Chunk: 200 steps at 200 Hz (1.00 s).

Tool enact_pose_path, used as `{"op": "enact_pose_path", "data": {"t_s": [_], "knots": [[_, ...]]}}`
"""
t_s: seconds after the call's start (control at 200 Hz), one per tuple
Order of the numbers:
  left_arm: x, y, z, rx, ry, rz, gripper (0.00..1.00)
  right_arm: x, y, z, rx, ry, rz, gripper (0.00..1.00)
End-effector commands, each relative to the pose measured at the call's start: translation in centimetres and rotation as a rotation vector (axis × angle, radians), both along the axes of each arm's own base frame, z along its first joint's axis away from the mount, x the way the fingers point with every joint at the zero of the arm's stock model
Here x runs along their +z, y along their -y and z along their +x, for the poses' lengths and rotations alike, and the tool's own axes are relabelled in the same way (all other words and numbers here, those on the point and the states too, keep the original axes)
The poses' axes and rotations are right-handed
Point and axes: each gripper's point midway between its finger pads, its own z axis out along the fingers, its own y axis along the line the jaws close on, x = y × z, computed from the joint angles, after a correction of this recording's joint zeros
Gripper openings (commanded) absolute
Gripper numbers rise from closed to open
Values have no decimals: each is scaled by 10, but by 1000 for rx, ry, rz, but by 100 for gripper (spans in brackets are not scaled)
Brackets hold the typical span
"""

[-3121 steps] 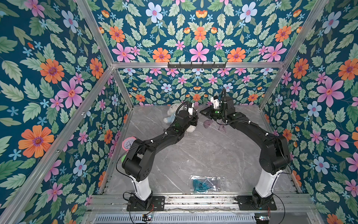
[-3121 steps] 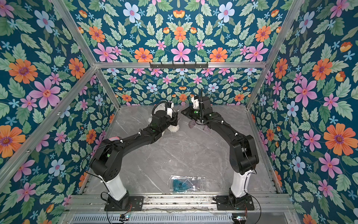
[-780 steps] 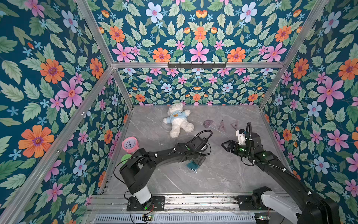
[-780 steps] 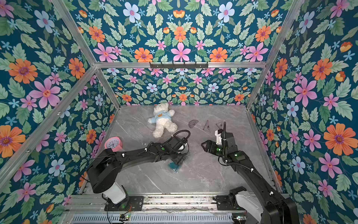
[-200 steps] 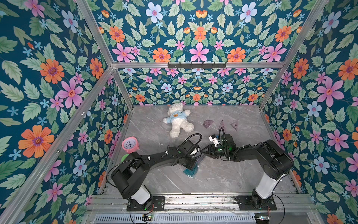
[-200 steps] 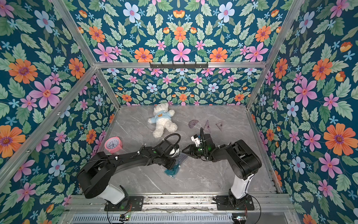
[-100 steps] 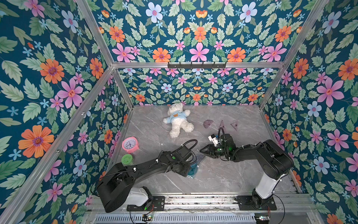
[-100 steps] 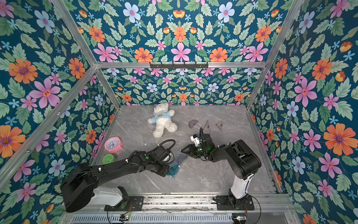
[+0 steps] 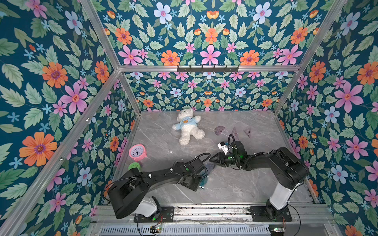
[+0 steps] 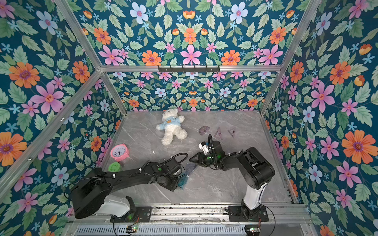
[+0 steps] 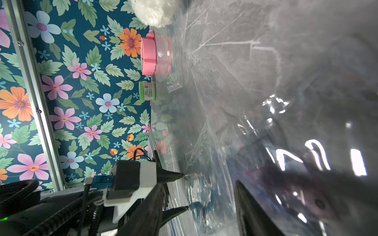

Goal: Open the ruler set and take out the ruler
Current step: Pick up the ruler set bag from the center of the board.

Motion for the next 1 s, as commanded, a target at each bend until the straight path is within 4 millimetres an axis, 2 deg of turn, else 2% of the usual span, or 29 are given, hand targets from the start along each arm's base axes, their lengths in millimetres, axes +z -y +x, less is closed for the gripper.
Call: {"op": "enact_pose_path", "data": {"t_s": [0.0,0.675,0.795,0.995], "knots": [[-8,17,-1,1,-17,-81,53,0,-2,-3,11,2,-2,57],[-3,36,17,-18,51,-122,51,-10,-18,-27,94,-52,-1,57],[-2,37,18,-23,53,-123,51,-10,-17,-27,89,-50,-8,53],[2,35,23,-11,90,-126,52,-7,-13,-26,71,-31,-36,36]]}}
